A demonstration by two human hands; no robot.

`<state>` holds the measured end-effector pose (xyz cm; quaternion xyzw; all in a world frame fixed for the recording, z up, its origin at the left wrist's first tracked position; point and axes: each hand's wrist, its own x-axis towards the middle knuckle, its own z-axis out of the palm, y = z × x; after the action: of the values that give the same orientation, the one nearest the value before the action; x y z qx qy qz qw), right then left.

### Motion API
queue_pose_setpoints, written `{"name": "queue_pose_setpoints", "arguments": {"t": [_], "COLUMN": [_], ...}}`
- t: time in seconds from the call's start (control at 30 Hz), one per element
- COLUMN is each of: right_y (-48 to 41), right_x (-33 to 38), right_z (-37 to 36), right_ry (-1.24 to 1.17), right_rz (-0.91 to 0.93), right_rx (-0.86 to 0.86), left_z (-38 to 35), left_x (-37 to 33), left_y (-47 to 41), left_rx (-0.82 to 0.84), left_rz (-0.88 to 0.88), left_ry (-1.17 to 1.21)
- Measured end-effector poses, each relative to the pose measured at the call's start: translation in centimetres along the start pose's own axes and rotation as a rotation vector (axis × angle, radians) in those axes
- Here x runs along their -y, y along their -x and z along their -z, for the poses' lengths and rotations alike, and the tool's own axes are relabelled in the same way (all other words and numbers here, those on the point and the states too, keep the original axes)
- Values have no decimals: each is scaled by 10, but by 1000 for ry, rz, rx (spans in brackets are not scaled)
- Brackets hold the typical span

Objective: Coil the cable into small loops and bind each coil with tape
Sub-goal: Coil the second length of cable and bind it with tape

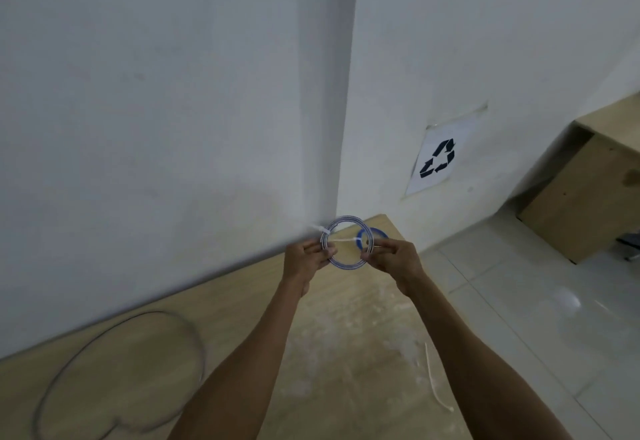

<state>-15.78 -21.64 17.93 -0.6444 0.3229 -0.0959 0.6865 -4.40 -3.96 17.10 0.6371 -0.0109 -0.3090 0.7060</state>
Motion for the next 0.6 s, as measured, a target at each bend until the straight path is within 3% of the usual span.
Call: {"name": "queue_pose_setpoints", "arguments": {"t": [0.17, 0.3, 0.6], "right_y": [-55, -92, -170], "right_x": [-33, -59, -104], "right_z": [48, 67, 92], "right_ry": [-51, -121, 111], "right_rz": [-90, -171, -160], "right_rx": [-33, -91, -201], "left_z": [-42, -71, -107], "left_x": [39, 64, 113], "left_y": [-51, -89, -155], "left_rx": [8, -115, -274], "left_rz": [160, 187, 278], "left_ry": [-1, -41, -154]}}
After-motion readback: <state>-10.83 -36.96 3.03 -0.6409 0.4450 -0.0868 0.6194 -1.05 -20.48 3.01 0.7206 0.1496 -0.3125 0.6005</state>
